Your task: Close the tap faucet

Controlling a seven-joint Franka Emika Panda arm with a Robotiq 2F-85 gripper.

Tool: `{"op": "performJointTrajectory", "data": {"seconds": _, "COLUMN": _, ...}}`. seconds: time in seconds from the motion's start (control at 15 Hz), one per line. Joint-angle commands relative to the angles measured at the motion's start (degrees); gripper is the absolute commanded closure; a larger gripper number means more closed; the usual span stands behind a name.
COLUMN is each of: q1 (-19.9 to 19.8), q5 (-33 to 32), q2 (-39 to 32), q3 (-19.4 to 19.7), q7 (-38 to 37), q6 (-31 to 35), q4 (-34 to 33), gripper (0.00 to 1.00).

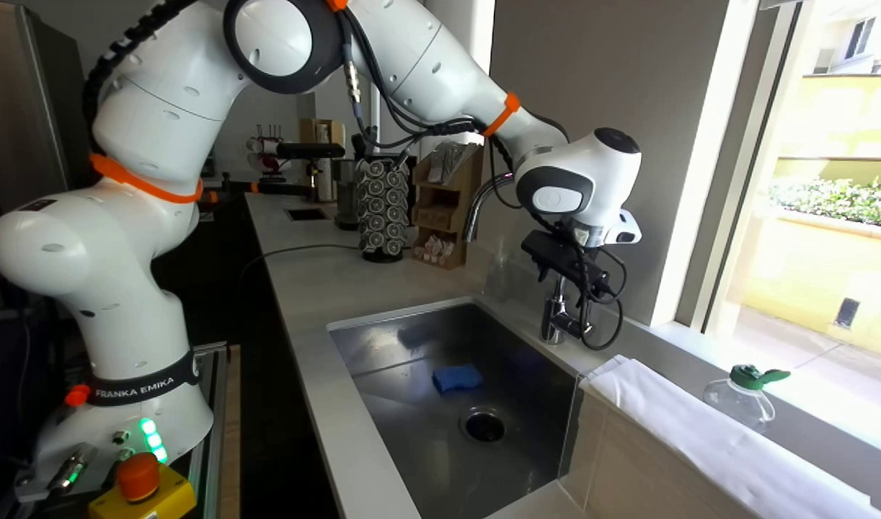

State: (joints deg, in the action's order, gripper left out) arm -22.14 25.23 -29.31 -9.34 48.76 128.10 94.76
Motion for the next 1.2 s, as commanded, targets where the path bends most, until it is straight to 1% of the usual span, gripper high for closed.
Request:
{"op": "performJointTrajectory", "data": {"seconds": 0.0, "q1": 1.7, "q5": 1.1, "q2": 2.1, "q3": 1.8, "q7": 0.3, "q6": -2.9, "q4": 2.0, "gripper": 0.00}}
{"op": "performJointTrajectory", "data": {"seconds": 0.13, "q1": 2.0, "q5": 0.9, "q2": 2.4, "q3": 2.3, "q7": 0.8, "q6": -2.8, "q4": 2.3, "gripper": 0.00}}
{"op": "performJointTrajectory", "data": {"seconds": 0.4, "q1": 4.4, "q5": -5.1, "q2": 4.3, "q3": 5.4, "q7": 1.9, "q6": 1.1, "q4": 5.6, "gripper": 0.00}}
{"op": "performJointTrajectory", "data": {"seconds": 0.53, "q1": 5.1, "q5": -7.7, "q2": 5.1, "q3": 6.6, "q7": 2.3, "q6": 1.3, "q4": 7.5, "gripper": 0.00}}
{"op": "performJointTrajectory", "data": {"seconds": 0.6, "q1": 4.8, "q5": -7.0, "q2": 5.4, "q3": 6.5, "q7": 3.3, "q6": 3.7, "q4": 8.9, "gripper": 0.00}}
{"op": "performJointTrajectory", "data": {"seconds": 0.8, "q1": 4.2, "q5": -6.7, "q2": 6.0, "q3": 6.8, "q7": 5.6, "q6": 5.6, "q4": 11.9, "gripper": 0.00}}
{"op": "performJointTrajectory", "data": {"seconds": 1.07, "q1": 3.9, "q5": -5.6, "q2": 6.2, "q3": 6.8, "q7": 7.1, "q6": 5.1, "q4": 14.5, "gripper": 0.00}}
{"op": "performJointTrajectory", "data": {"seconds": 1.13, "q1": 5.2, "q5": -7.7, "q2": 5.2, "q3": 7.9, "q7": 4.2, "q6": 4.2, "q4": 14.5, "gripper": 0.00}}
